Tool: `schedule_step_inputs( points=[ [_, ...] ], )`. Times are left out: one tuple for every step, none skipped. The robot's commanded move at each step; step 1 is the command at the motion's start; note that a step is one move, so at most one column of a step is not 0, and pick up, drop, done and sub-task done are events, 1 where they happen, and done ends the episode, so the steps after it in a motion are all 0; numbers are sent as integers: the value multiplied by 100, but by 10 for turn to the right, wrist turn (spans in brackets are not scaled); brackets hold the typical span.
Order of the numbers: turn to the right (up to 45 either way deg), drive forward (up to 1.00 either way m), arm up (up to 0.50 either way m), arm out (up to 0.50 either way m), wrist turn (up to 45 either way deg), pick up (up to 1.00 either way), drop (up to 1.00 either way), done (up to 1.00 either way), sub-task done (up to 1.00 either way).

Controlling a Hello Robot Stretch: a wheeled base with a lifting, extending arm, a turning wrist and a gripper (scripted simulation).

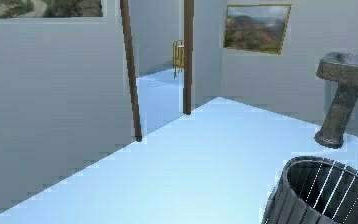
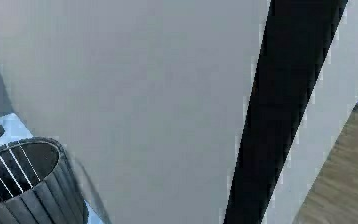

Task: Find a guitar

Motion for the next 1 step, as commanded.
schedule_step_inputs(
  points=[
    [0,100,0,0,0,0,0,0,0]
  ],
)
